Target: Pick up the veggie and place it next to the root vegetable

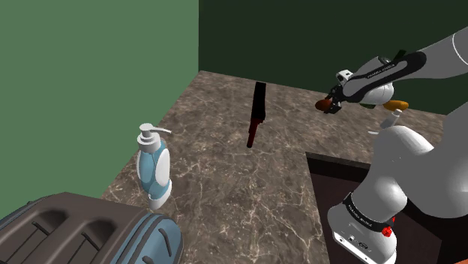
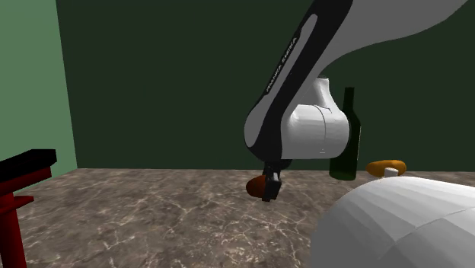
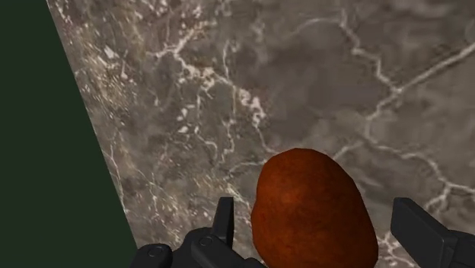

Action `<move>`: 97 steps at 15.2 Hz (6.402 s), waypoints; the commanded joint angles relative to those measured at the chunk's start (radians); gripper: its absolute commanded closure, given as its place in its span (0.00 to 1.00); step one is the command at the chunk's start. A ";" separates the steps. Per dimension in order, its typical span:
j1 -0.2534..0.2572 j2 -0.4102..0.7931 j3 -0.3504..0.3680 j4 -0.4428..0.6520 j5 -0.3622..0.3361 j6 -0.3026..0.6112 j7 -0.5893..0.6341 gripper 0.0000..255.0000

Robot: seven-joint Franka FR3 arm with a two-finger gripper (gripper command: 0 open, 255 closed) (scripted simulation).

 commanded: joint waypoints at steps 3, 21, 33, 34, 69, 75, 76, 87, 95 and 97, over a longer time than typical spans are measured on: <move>0.048 0.004 -0.047 0.004 0.001 0.011 0.001 0.00; -0.115 -0.011 0.127 0.012 0.002 -0.051 0.005 1.00; -0.405 -0.112 0.458 0.062 -0.052 -0.248 0.061 1.00; -0.419 -0.121 0.476 0.068 -0.056 -0.265 0.065 1.00; -0.168 -0.455 -0.053 0.755 -0.062 -0.739 -0.500 1.00; -0.032 -0.558 -0.167 1.031 -0.079 -0.870 -0.606 1.00; -0.032 -0.563 -0.171 1.023 -0.084 -0.859 -0.606 1.00; -0.028 -0.612 -0.226 0.951 -0.128 -0.754 -0.607 1.00; -0.013 -0.653 -0.275 0.917 -0.163 -0.684 -0.608 1.00; -0.009 -0.664 -0.287 0.912 -0.172 -0.667 -0.608 1.00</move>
